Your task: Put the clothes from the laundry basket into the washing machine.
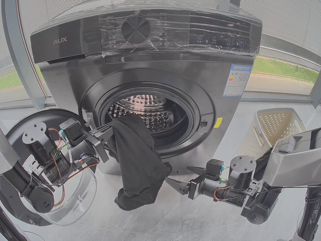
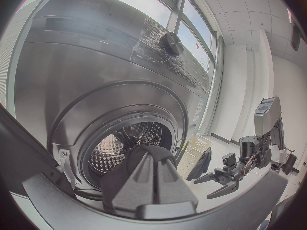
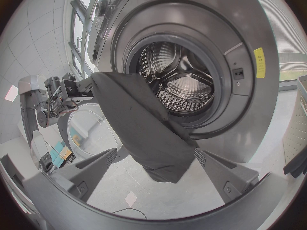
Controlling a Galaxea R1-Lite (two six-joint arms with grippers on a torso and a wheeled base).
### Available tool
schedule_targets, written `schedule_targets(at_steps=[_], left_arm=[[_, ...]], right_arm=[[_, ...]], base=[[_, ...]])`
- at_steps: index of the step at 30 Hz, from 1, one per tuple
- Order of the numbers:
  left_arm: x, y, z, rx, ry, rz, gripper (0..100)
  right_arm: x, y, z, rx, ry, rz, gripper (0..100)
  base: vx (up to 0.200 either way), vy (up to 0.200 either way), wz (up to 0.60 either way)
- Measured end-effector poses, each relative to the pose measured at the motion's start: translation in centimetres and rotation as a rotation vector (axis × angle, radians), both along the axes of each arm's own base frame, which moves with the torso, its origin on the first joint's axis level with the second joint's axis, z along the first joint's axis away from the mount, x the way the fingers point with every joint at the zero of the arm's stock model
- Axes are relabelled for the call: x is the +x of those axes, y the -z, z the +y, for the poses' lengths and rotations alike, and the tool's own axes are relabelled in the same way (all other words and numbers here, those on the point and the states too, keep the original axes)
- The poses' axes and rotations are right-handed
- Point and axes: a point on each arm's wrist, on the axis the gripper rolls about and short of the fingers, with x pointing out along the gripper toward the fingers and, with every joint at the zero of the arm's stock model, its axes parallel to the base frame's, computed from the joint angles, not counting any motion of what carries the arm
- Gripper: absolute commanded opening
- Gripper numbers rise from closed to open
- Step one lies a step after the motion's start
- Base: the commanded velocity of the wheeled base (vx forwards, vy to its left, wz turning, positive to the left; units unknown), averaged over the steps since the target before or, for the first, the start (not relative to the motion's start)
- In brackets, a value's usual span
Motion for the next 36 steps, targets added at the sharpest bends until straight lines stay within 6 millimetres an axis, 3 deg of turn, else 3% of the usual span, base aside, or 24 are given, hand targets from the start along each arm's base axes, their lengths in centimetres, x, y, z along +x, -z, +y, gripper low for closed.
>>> schedule_targets(at_steps=[11, 28, 36], left_arm=[[-0.1, -0.4, -0.7, -0.013, -0.012, -0.014, 0], [0.3, -0.4, -1.4, -0.024, -0.041, -0.017, 0], [0.6, -0.4, -1.6, -0.027, -0.052, -0.017, 0]], right_arm=[[0.5, 2.0, 2.7, -0.011, -0.047, 0.000, 100], [0.0, 1.6, 6.4, 0.035, -0.129, -0.048, 100], [1.4, 1.5, 8.6, 0.028, -0.103, -0.050, 100]], base=[[0.000, 0.000, 0.00], [0.000, 0.000, 0.00], [0.000, 0.000, 0.00]])
